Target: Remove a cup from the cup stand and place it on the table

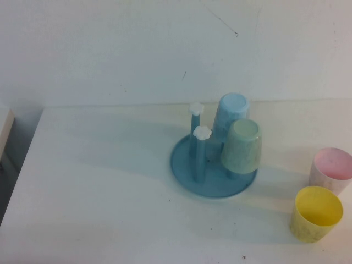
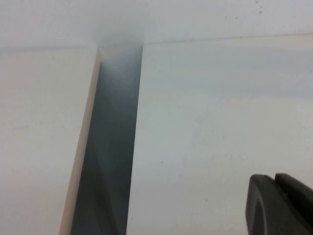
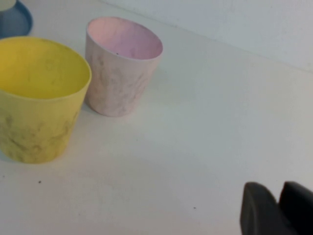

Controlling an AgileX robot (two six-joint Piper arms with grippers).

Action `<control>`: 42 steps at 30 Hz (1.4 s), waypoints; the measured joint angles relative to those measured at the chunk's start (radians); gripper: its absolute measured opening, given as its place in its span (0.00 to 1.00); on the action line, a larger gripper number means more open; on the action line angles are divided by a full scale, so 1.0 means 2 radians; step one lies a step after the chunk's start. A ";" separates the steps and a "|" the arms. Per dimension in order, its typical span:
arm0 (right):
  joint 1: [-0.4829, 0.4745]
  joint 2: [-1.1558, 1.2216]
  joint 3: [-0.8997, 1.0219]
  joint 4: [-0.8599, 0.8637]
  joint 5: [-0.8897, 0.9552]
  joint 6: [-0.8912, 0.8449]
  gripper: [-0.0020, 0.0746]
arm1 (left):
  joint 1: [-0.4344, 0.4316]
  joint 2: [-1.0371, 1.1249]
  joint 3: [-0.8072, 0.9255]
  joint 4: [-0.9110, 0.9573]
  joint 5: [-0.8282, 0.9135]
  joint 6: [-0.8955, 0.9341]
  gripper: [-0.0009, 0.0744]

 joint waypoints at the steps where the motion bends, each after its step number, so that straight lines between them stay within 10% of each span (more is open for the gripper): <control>1: 0.000 0.000 0.000 0.000 0.000 0.000 0.15 | 0.000 0.000 0.000 0.000 0.000 0.000 0.01; 14: 0.000 0.000 -0.010 0.029 0.014 0.004 0.15 | 0.000 0.000 0.000 0.000 0.000 0.000 0.01; 22: 0.000 0.012 -0.207 0.056 0.076 0.017 0.15 | 0.000 0.000 0.000 0.000 0.000 0.000 0.01; 42: 0.000 0.315 -0.361 0.130 0.257 -0.079 0.15 | 0.000 0.000 0.000 0.000 0.000 0.000 0.01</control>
